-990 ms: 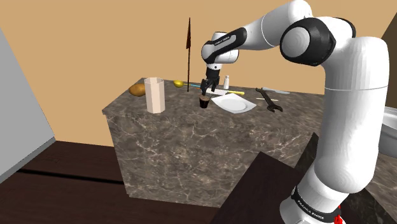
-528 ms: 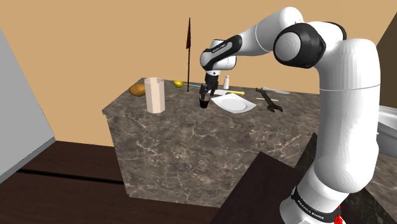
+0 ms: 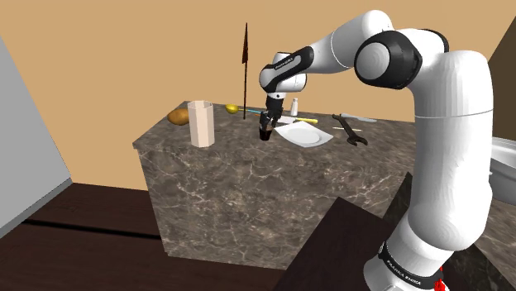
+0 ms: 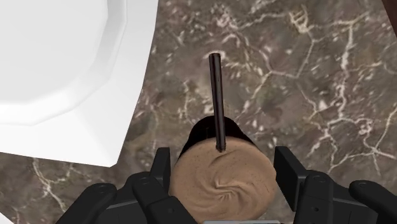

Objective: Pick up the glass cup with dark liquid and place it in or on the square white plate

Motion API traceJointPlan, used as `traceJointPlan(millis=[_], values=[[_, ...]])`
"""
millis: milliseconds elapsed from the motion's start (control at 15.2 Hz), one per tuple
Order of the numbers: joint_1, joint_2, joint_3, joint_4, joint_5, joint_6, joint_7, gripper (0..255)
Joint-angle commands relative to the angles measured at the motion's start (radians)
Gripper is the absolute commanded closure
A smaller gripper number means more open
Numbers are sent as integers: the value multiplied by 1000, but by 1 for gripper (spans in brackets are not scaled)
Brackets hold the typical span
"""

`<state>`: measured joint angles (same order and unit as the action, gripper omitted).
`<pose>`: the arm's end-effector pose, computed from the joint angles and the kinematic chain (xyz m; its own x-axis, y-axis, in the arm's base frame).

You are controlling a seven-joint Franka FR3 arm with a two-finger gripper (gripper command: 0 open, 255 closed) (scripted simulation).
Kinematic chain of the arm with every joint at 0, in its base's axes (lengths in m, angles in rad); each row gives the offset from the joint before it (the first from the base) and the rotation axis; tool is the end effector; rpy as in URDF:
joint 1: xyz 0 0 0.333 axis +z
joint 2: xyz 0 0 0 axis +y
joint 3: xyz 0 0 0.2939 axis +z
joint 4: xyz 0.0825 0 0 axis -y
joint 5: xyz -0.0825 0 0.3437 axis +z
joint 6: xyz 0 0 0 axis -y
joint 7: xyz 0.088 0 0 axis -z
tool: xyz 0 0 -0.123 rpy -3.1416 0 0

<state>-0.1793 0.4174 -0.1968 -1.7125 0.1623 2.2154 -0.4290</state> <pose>0.5909 -0.2132 0.3452 0.9938 -0.0190 0.1093 -0.0175 -0.9997 -0.0148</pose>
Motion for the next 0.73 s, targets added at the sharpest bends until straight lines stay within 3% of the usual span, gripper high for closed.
traceJointPlan(millis=[0, 660], values=[[0, 0, 0, 0, 0, 0, 0, 255], [1, -11, -2, 11, -4, -22, 3, 255]])
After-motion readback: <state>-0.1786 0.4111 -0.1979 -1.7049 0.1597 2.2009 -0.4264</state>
